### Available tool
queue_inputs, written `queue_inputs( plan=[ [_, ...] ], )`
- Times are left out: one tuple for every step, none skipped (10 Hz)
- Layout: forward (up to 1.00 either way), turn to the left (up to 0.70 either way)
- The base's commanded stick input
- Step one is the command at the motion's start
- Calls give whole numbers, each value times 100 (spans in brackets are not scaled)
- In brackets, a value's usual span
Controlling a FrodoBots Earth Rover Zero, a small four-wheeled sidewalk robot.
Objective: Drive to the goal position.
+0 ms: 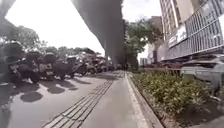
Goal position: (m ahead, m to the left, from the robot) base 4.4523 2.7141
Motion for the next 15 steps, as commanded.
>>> queue_inputs(
  plan=[
    [45, 0],
    [45, 0],
    [45, 0],
    [45, 0],
    [45, 0],
    [45, 0],
    [45, 0],
    [45, 0],
    [45, 0],
    [45, 0],
    [45, 0],
    [45, 0],
    [45, 0],
    [45, 0],
    [45, 0]
  ],
)
